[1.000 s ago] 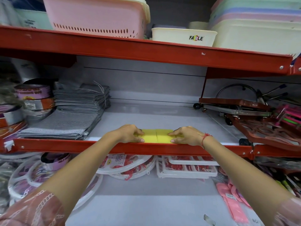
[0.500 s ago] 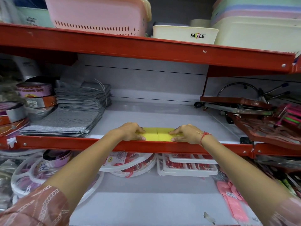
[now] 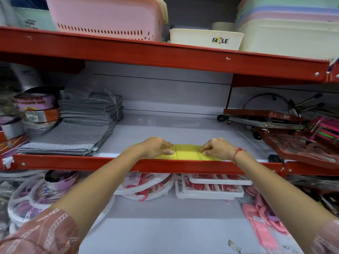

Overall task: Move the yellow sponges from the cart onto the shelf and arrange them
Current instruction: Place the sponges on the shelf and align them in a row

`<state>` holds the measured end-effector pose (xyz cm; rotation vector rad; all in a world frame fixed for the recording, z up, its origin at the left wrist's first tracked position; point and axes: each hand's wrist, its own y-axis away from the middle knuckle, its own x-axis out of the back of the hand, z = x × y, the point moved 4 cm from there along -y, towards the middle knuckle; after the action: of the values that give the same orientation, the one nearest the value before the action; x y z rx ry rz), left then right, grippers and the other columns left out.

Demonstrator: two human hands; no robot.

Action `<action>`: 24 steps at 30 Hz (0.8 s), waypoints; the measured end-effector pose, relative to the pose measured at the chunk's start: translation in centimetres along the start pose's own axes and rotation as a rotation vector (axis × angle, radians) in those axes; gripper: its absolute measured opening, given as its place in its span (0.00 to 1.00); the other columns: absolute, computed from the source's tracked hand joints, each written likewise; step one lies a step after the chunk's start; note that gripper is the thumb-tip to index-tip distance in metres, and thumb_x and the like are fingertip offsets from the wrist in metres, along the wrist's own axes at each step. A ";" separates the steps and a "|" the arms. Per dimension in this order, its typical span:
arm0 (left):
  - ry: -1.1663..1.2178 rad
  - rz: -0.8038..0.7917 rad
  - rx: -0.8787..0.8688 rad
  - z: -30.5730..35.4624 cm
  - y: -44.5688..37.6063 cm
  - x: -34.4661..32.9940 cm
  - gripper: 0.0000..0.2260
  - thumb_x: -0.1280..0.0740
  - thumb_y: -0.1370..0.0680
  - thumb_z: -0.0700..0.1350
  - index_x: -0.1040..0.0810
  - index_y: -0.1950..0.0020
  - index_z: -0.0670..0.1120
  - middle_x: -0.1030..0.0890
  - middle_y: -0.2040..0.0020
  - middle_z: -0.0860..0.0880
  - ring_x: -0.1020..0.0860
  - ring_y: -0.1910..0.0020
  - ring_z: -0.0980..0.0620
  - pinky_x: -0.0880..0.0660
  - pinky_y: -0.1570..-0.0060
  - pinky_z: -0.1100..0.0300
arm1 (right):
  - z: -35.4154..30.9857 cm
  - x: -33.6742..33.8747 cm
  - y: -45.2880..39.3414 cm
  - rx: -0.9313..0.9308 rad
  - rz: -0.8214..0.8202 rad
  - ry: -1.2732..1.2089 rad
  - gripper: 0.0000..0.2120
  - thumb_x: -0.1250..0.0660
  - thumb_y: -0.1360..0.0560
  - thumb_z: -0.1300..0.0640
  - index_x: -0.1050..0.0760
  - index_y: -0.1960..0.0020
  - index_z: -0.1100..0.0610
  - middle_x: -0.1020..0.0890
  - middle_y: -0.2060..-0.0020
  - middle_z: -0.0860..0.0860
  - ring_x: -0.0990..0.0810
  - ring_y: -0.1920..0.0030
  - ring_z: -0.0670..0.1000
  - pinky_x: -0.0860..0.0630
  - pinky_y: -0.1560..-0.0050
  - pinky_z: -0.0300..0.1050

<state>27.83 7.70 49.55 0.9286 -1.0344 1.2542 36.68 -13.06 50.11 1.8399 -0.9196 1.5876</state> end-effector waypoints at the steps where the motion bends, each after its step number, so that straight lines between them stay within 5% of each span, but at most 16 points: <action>1: -0.005 -0.004 -0.016 0.4 -0.1 -0.1 0.24 0.39 0.21 0.56 0.31 0.28 0.47 0.30 0.27 0.49 0.34 0.27 0.47 0.38 0.27 0.53 | -0.1 0.0 0.0 0.003 0.006 0.002 0.12 0.36 0.23 0.57 0.20 0.41 0.54 0.18 0.41 0.52 0.21 0.40 0.52 0.30 0.35 0.44; 16: -0.025 -0.038 -0.065 1.7 0.0 -1.5 0.21 0.45 0.19 0.57 0.27 0.31 0.49 0.32 0.26 0.54 0.34 0.27 0.49 0.39 0.27 0.52 | -0.2 -0.6 -0.4 -0.006 0.000 0.062 0.16 0.34 0.24 0.54 0.23 0.37 0.53 0.19 0.38 0.51 0.23 0.36 0.53 0.30 0.33 0.45; 24: -0.035 -0.038 -0.029 2.5 0.3 -1.2 0.22 0.45 0.20 0.57 0.27 0.32 0.47 0.26 0.30 0.48 0.29 0.30 0.46 0.33 0.30 0.52 | -0.6 -0.4 0.4 -0.033 -0.006 0.041 0.16 0.36 0.23 0.55 0.24 0.36 0.54 0.21 0.36 0.52 0.24 0.36 0.54 0.30 0.32 0.46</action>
<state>27.24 4.97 49.16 0.9468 -1.0555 1.1927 35.97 -12.75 49.76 1.7792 -0.9157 1.5912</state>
